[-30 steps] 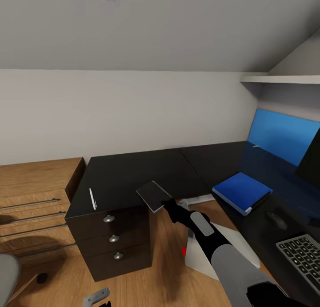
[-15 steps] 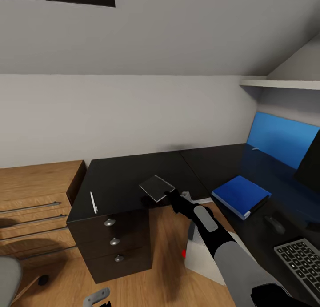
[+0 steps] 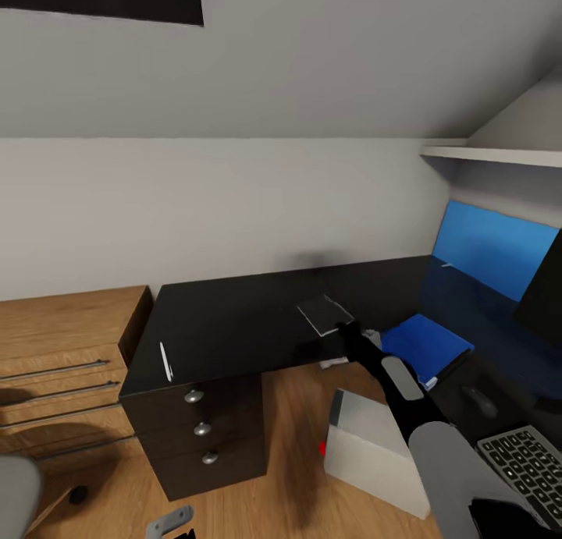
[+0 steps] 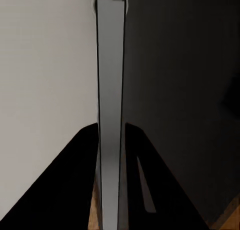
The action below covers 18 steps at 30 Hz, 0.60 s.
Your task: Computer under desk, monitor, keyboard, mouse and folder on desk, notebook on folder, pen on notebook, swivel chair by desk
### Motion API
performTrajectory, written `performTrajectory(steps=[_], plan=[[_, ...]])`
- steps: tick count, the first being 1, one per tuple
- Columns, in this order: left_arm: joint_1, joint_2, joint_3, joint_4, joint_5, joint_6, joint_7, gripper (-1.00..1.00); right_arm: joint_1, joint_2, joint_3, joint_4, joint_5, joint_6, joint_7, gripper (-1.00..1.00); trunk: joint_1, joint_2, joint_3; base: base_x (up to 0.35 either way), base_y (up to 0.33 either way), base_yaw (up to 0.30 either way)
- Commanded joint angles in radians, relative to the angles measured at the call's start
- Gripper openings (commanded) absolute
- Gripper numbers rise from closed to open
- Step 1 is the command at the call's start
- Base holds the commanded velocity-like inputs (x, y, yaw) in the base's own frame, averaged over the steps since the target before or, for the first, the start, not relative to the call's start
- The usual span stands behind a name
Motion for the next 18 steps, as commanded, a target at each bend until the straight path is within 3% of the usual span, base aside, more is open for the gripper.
performTrajectory(steps=[1, 3, 9, 10, 18], plan=[[0.000, 0.000, -0.002, -0.002, 0.008, 0.003, 0.007, 1.00, 0.000, -0.002, -0.028, 0.000, -0.006, 0.007, 0.004, -1.00, -0.004, 0.007, 0.002, 0.000, 0.000, 0.000], [0.000, 0.000, -0.002, -0.002, 0.008, 0.004, 0.007, 1.00, 0.000, -0.014, -0.086, 0.000, -0.006, 0.006, 0.003, -1.00, -0.012, 0.021, 0.009, 0.000, 0.000, 0.000], [0.000, 0.000, -0.003, 0.011, 0.008, 0.004, 0.007, 1.00, 0.000, -0.033, -0.208, -0.001, -0.006, 0.005, 0.001, -1.00, -0.012, 0.021, 0.009, 0.000, 0.000, 0.000], [0.000, 0.000, -0.004, 0.028, 0.008, 0.004, 0.007, 1.00, 0.000, -0.034, -0.255, -0.001, -0.006, 0.005, 0.002, -1.00, -0.012, 0.021, 0.009, 0.000, 0.000, 0.000], [0.000, 0.000, -0.007, 0.055, 0.008, 0.004, 0.008, 1.00, 0.000, -0.036, -0.300, 0.000, -0.003, -0.006, 0.002, -1.00, -0.012, 0.021, 0.009, 0.000, 0.000, -0.053]])
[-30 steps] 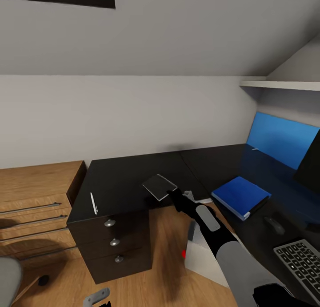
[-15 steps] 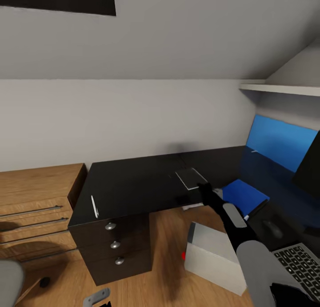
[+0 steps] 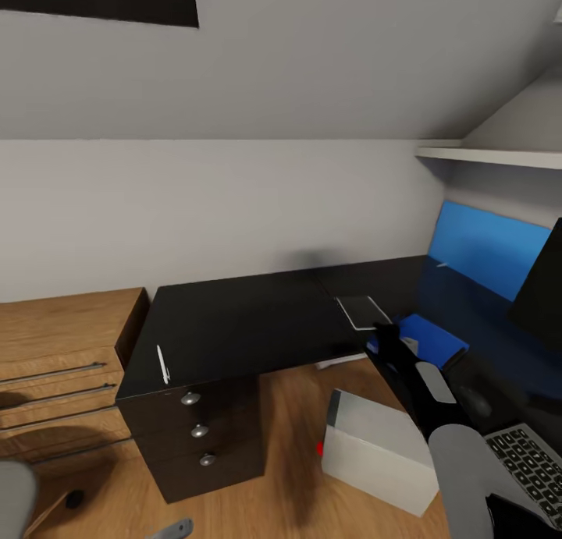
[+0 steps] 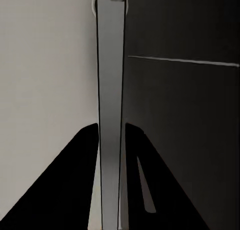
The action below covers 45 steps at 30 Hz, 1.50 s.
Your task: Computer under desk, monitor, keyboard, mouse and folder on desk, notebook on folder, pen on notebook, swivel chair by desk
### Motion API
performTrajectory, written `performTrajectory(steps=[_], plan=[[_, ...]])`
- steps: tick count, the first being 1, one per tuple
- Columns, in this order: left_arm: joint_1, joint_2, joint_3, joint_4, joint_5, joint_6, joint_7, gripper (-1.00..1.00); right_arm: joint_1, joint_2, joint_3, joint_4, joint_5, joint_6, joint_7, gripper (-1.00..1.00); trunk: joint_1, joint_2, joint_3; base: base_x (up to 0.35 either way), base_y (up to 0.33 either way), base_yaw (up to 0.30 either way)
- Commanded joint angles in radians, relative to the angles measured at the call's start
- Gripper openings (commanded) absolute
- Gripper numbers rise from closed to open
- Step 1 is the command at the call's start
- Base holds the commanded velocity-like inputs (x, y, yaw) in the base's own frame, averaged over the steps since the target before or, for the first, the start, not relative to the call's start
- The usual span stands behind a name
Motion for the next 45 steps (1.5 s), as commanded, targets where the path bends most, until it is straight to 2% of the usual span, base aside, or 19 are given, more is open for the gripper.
performTrajectory(steps=[1, 31, 38, 39, 45], plan=[[0.000, 0.000, -0.002, -0.003, 0.008, 0.004, 0.007, 1.00, -0.001, 0.001, -0.005, 0.001, -0.006, 0.005, 0.004, -1.00, 0.000, -0.001, -0.001, 0.000, 0.000, -0.224], [0.000, -0.001, 0.001, -0.002, 0.006, 0.002, 0.006, 1.00, -0.001, -0.001, -0.002, 0.001, 0.003, 0.005, 0.006, -1.00, 0.000, -0.001, -0.001, 0.000, 0.000, -0.253], [0.000, -0.001, 0.001, -0.001, 0.006, 0.002, 0.006, 1.00, -0.001, -0.010, 0.000, 0.001, 0.027, 0.008, 0.006, -1.00, 0.000, -0.001, -0.001, 0.000, 0.000, -0.042], [0.000, -0.001, 0.001, -0.001, 0.006, 0.002, 0.006, 1.00, -0.001, -0.013, 0.001, 0.001, 0.046, 0.010, 0.006, -1.00, 0.000, -0.001, -0.001, 0.000, 0.000, -0.003], [0.000, -0.001, 0.001, -0.002, 0.007, 0.002, 0.006, 1.00, -0.001, -0.012, 0.000, 0.002, 0.085, 0.012, 0.008, -1.00, 0.000, -0.001, -0.001, 0.000, 0.000, -0.001]])
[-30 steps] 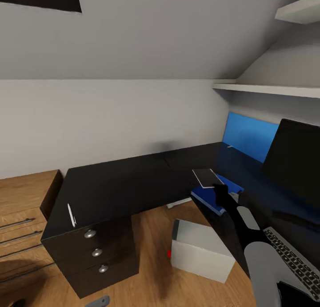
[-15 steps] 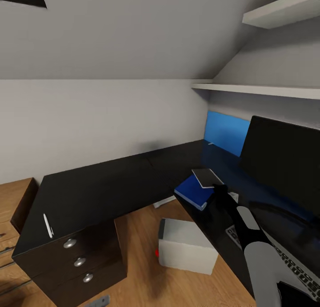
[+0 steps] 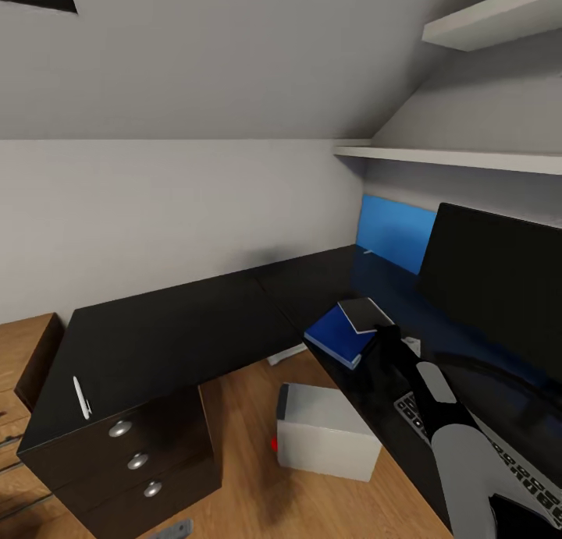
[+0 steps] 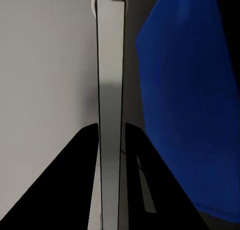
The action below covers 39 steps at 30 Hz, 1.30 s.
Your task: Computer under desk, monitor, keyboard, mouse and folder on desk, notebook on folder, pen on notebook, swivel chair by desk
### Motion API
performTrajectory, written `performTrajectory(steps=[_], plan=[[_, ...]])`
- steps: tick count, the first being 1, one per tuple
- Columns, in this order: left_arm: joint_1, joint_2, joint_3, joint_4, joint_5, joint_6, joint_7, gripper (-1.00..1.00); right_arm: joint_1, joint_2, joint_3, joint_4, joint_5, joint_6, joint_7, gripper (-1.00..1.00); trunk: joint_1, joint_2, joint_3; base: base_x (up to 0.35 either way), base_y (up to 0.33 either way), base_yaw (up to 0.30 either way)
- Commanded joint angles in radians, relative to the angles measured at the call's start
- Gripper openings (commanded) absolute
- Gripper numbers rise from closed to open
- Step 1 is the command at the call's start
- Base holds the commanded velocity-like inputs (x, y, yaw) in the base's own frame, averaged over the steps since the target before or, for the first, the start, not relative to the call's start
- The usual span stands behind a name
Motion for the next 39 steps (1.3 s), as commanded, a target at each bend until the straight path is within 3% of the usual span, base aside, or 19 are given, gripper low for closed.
performTrajectory(steps=[1, 7, 14, 39], plan=[[0.000, 0.000, -0.002, -0.003, 0.008, 0.004, 0.007, 1.00, -0.001, 0.001, -0.005, 0.001, -0.004, 0.006, 0.005, -1.00, 0.000, -0.001, -0.001, 0.000, 0.000, 0.000], [0.000, 0.000, -0.002, -0.003, 0.008, 0.004, 0.006, 1.00, -0.001, 0.009, 0.004, 0.008, 0.004, 0.000, 0.004, -1.00, 0.000, -0.001, -0.001, 0.174, 0.000, 0.000], [0.000, 0.000, -0.002, -0.003, 0.008, 0.004, 0.006, 1.00, -0.001, 0.009, 0.090, 0.011, 0.007, -0.004, -0.001, -1.00, 0.000, -0.001, -0.001, 0.119, 0.000, 0.000], [0.000, 0.000, -0.002, -0.004, 0.008, 0.003, 0.006, 1.00, -0.002, 0.007, 0.096, 0.096, 0.003, -0.004, -0.032, -1.00, 0.000, -0.001, -0.001, 0.030, 0.000, 0.000]])
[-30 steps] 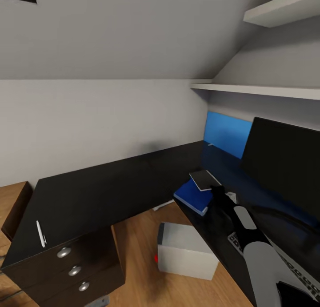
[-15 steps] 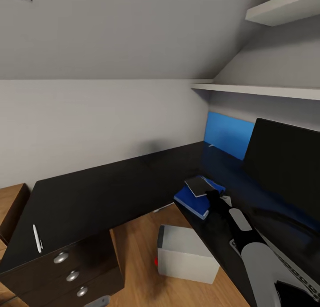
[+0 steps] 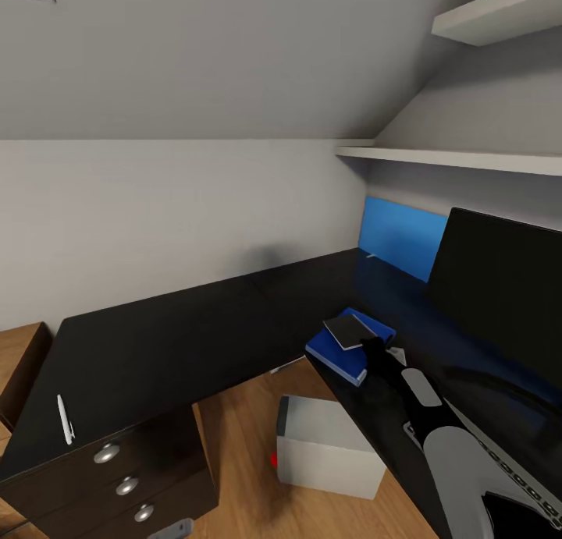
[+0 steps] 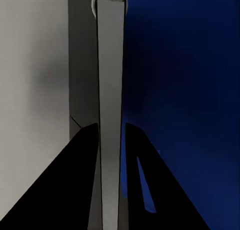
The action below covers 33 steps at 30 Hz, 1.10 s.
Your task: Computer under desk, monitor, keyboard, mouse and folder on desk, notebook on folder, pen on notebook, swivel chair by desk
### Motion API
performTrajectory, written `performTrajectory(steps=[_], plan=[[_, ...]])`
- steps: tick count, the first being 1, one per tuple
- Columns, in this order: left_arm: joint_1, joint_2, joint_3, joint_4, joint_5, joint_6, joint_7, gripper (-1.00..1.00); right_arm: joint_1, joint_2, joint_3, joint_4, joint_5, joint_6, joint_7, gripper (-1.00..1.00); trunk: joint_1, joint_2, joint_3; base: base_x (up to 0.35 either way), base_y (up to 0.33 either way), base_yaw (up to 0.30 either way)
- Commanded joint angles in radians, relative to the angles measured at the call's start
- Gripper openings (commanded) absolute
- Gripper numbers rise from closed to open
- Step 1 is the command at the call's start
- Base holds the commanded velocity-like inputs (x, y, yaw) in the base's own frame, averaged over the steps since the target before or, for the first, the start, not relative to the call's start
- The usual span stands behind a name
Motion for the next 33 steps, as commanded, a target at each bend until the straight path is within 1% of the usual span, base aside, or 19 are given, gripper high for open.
performTrajectory(steps=[1, 5, 6, 7, 11, 21, 27, 33], plan=[[0.000, 0.000, -0.002, -0.002, 0.008, 0.004, 0.007, 1.00, -0.001, 0.001, -0.005, 0.000, -0.004, 0.006, 0.005, -1.00, 0.000, -0.001, -0.001, 0.000, 0.000, 0.000], [0.000, 0.000, -0.002, -0.003, 0.008, 0.004, 0.007, 1.00, -0.001, 0.002, -0.005, 0.000, -0.004, 0.007, 0.003, -1.00, 0.000, -0.001, -0.001, 0.000, 0.000, 0.000], [0.000, 0.000, -0.002, -0.003, 0.008, 0.004, 0.007, 1.00, -0.001, 0.002, -0.005, 0.000, -0.004, 0.007, -0.001, 1.00, 0.000, -0.001, -0.001, 0.000, 0.000, 0.000], [0.000, 0.000, -0.002, -0.003, 0.008, 0.004, 0.007, 1.00, -0.001, 0.002, -0.005, 0.000, -0.004, 0.007, -0.018, 1.00, 0.000, -0.001, -0.001, 0.000, 0.000, 0.000], [0.000, 0.000, -0.002, -0.003, 0.008, 0.004, 0.007, 1.00, -0.001, 0.002, -0.005, -0.002, -0.006, 0.006, -0.032, 1.00, 0.000, -0.001, -0.001, 0.000, 0.000, 0.000], [0.000, 0.000, -0.002, -0.003, 0.008, 0.004, 0.007, 1.00, -0.001, 0.002, -0.005, -0.004, -0.006, 0.006, -0.033, 1.00, 0.000, -0.001, -0.001, -0.004, 0.000, 0.000], [0.000, 0.000, -0.002, -0.002, 0.008, 0.004, 0.007, 1.00, -0.001, 0.002, -0.005, -0.005, -0.006, 0.007, -0.032, 1.00, 0.000, -0.001, -0.001, -0.145, -0.022, 0.000], [0.000, 0.000, -0.002, -0.001, 0.008, 0.004, 0.007, 1.00, -0.001, 0.002, -0.005, -0.007, -0.006, 0.007, -0.032, 1.00, 0.000, -0.001, -0.001, -0.039, -0.007, 0.000]])
